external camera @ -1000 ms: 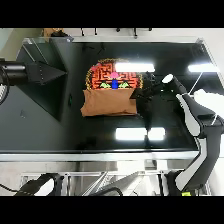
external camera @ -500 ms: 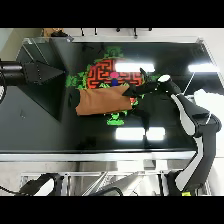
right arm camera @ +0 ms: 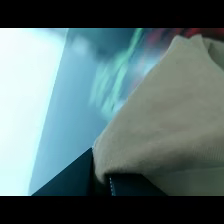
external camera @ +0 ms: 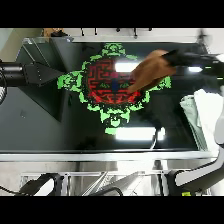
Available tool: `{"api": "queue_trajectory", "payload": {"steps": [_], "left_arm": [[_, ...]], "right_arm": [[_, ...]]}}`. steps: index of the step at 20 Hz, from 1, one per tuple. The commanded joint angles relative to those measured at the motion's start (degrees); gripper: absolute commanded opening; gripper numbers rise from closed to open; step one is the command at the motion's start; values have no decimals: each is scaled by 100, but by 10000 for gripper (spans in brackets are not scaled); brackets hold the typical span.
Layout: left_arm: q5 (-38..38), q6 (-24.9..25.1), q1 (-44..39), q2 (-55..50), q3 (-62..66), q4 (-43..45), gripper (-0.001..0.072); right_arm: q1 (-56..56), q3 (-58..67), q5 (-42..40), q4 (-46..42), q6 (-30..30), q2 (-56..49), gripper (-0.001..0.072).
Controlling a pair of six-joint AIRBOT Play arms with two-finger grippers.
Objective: Fold the shirts.
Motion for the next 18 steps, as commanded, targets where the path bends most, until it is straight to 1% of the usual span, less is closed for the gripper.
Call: {"api": "queue_trajectory", "payload": {"steps": [1, 6, 9, 10, 12, 15, 16, 18], "left_arm": [[-28, 2, 7, 4, 0, 4, 14], [-26, 103, 7, 2, 0, 7, 15], [-31, 103, 7, 4, 0, 7, 14], [-57, 103, 7, 4, 0, 4, 15], [-181, 103, 4, 2, 0, 4, 15], [-225, 105, 4, 2, 0, 4, 15], [-227, 109, 7, 2, 0, 4, 15], [-229, 195, 4, 2, 0, 4, 14]], "right_arm": [[-1268, 70, 57, 118, 496, 461, 24], [-2651, 70, 424, 109, 1150, 813, 24], [-3348, 70, 643, 76, 1250, 999, 24], [-3585, 68, 732, -76, 1366, 1093, 24], [-3956, 68, 988, -968, 1838, 1342, 24], [-4142, 44, 1440, -2667, 2798, 1676, 24], [-4140, 42, 1694, -3139, 3010, 1746, 24], [-4138, -44, 2192, -3657, 3161, 1821, 24]]}}
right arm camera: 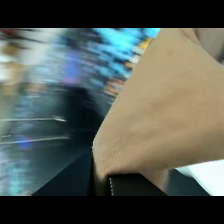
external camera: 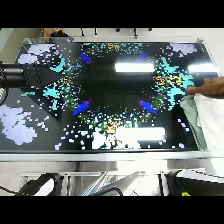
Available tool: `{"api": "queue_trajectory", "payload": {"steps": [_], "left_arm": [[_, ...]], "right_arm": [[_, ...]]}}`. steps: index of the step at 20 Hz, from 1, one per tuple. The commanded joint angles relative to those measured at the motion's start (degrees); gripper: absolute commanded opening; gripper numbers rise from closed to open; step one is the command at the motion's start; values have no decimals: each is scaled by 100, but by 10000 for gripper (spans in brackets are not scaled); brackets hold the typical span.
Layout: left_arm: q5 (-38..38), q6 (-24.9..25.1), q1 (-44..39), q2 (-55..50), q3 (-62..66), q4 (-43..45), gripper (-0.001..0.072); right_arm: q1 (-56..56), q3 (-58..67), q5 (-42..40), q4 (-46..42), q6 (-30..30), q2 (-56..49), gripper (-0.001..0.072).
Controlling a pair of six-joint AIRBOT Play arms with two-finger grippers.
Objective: Fold the shirts.
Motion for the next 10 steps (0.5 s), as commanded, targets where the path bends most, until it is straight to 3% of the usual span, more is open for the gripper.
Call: {"api": "queue_trajectory", "payload": {"steps": [1, 6, 10], "left_arm": [[-33, 109, 4, 2, 0, 0, 15], [-122, 243, 4, 2, -2, 2, 15], [-122, 286, 4, 2, -2, 4, 15]], "right_arm": [[-107, -162, 951, -1552, 673, 210, 24], [-107, -1147, 1370, -3119, 938, 564, 25], [-107, -2205, 1014, -3471, 929, 710, 25]]}}
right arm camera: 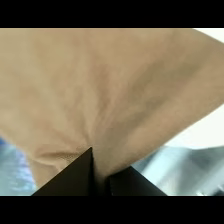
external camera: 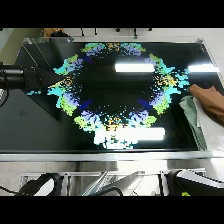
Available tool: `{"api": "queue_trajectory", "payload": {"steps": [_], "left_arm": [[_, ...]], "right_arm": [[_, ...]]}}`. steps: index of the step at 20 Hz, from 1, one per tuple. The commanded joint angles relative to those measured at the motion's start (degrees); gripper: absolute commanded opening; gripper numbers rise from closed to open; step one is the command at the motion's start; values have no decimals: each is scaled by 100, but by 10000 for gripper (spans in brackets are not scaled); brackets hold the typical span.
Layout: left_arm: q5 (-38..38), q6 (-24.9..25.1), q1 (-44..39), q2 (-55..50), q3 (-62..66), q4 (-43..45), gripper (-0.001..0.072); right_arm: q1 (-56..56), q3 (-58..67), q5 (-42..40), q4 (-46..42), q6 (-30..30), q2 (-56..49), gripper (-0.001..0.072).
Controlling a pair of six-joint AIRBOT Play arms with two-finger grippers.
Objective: Fold the shirts.
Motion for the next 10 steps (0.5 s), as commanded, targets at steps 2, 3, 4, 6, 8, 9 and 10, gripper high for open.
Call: {"api": "queue_trajectory", "payload": {"steps": [2, 3, 4, 6, 8, 9, 10], "left_arm": [[-22, 50, 4, 2, -2, 7, 15], [-20, 52, 4, 2, -2, 11, 14], [-20, 98, 4, 2, -2, 22, 14], [-15, 151, 4, 0, -2, 48, 15], [-2, 151, 4, 0, -2, 44, 14], [50, 151, 4, 0, -2, 44, 14], [109, 149, 4, 0, -2, 39, 14]], "right_arm": [[-4, -960, -249, -649, -107, 76, 30], [-4, -992, -269, -702, -354, 37, 134], [-2, -990, -262, -765, -557, 0, 460], [-2, -857, -190, -702, -511, -9, 705], [2, -411, -269, -219, -409, -11, 705], [2, -127, -398, 173, -365, -11, 704], [4, 157, -605, 654, -304, -11, 700]]}}
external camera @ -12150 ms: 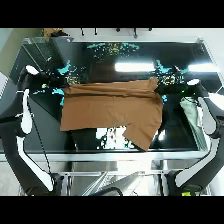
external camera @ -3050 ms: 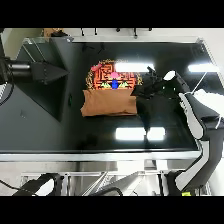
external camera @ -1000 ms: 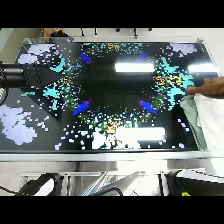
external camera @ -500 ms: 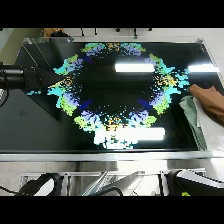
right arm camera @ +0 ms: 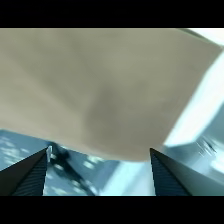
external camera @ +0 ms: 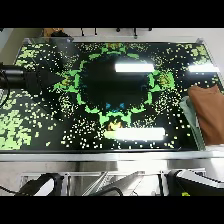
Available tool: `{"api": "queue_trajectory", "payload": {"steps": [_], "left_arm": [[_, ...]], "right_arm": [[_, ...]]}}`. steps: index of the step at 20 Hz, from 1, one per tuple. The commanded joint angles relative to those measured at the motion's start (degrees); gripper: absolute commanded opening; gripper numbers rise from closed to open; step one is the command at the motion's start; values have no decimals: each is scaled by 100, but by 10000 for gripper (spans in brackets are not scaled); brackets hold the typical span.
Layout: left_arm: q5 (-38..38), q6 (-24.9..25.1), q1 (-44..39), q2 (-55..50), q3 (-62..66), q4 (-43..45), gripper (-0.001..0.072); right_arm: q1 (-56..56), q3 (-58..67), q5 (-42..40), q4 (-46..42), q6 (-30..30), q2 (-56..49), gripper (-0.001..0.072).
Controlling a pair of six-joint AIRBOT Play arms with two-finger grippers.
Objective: Fold the shirts.
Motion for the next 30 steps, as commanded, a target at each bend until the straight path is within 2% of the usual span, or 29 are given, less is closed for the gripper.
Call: {"api": "queue_trajectory", "payload": {"steps": [1, 2, 3, 4, 6, 8, 12, 15, 20, 24, 30], "left_arm": [[144, 20, 7, 2, 0, -15, 15], [173, 9, 7, 2, 0, -17, 15], [197, -4, 7, 2, 0, -17, 14], [225, -35, 7, 4, 0, -15, 15], [214, -61, 7, 4, -9, 17, 14], [361, -87, -155, 229, -444, -42, 14], [1134, -70, -966, 1445, -2691, 17, 14], [1690, 11, -1655, 2361, -4402, 179, 14], [2092, -175, -1895, 3169, -5418, 144, 14], [2087, -192, -1897, 3423, -5567, 140, 14], [2345, -192, -1897, 3729, -5567, 149, 15]], "right_arm": [[13, 798, -610, 1550, 85, 0, 698], [61, 940, -870, 2164, 83, 11, 663], [181, 979, -1119, 2747, 11, 37, 336], [431, 964, -1379, 3246, -361, 81, 19], [1322, 883, -1816, 3451, -767, 205, 25], [2763, 398, -2365, 3047, -1047, 483, 24], [5976, -1923, -3477, 1803, -1121, 1311, 24], [7685, -3611, -4288, 1668, -1071, 1823, 24], [8011, -3886, -4452, 1687, -988, 1862, 25], [8011, -3886, -4050, 1709, -903, 1860, 25], [8008, -3886, -4048, 1709, -903, 1858, 25]]}}
